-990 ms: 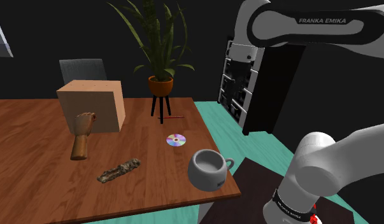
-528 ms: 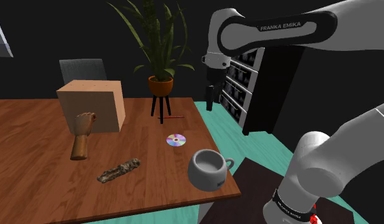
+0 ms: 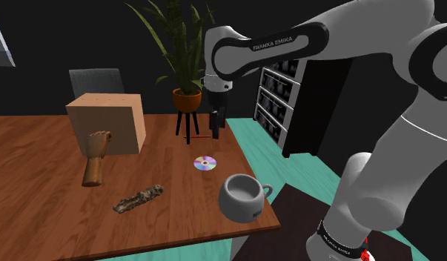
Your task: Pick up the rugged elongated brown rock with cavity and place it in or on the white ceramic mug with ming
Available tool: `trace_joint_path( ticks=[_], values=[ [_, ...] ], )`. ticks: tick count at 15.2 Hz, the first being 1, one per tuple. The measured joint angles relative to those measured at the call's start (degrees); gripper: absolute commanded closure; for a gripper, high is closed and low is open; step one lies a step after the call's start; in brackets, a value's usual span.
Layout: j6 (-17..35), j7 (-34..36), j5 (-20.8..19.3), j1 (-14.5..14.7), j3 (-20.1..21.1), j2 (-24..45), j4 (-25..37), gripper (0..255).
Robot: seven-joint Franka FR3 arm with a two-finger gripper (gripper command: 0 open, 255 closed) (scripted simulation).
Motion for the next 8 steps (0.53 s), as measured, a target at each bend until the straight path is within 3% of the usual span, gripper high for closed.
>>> trace_joint_path(
  ticks=[8],
  values=[
    [1.4,-4.24,-1.43,3.5,3.4,16.49,12.85,0]
  ],
)
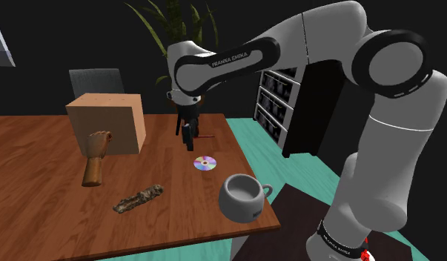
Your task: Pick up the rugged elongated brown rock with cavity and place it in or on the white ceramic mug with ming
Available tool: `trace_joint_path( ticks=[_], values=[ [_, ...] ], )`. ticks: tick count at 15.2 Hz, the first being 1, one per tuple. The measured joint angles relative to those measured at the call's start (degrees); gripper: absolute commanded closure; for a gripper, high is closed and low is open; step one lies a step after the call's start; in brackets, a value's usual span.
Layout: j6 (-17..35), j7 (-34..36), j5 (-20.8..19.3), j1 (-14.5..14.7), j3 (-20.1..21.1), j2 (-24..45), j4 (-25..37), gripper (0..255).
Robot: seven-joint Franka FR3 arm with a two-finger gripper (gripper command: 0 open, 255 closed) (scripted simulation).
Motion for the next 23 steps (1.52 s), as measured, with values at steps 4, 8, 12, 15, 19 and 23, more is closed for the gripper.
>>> trace_joint_path(
  ticks=[4,8,12,15,19,23],
  values=[
    [0.05,-1.66,-1.38,1.99,1.76,7.91,6.62,0],
    [-0.64,-3.44,-3.06,4.16,3.3,15.5,13.64,0],
    [-2.29,-5.35,-5.02,6.7,4.59,23.68,22.2,0],
    [-3.95,-6.79,-6.48,8.94,5.46,29.58,28.8,0],
    [-6.65,-9.05,-8.26,11.74,6.11,37.79,38.63,0],
    [-3.98,-9.03,-8.58,11.87,6.15,38.46,36.47,0]
  ],
)
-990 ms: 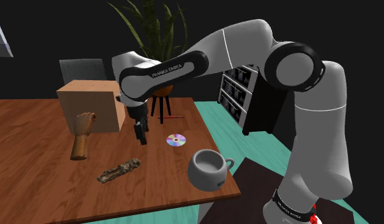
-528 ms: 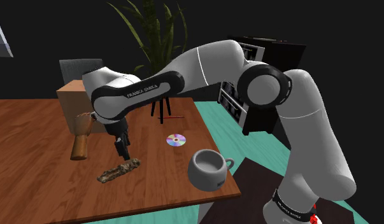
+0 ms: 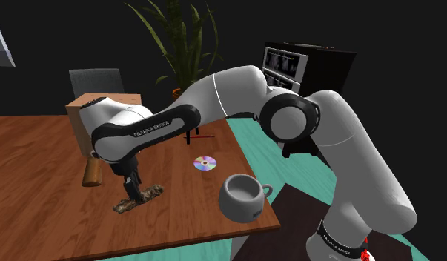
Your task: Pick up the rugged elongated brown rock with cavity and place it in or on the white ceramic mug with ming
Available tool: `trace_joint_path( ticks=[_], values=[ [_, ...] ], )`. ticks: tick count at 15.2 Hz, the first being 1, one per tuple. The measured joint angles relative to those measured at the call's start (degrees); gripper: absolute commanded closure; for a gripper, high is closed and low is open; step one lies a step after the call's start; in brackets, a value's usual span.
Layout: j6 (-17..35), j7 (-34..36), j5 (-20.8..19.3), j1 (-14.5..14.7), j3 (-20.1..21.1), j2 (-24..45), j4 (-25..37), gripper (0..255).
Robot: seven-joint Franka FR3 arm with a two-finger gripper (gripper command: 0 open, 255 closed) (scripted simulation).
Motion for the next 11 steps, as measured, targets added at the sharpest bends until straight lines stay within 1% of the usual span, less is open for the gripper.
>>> trace_joint_path(
  ticks=[3,10,11],
  values=[
    [2.16,0.15,-0.12,-0.18,-0.05,0.05,-2.12,0],
    [2.55,0.19,-0.16,-0.18,-0.07,0.18,-2.38,0],
    [2.55,0.19,-0.16,-0.18,-0.07,0.18,-2.38,255]
  ],
)
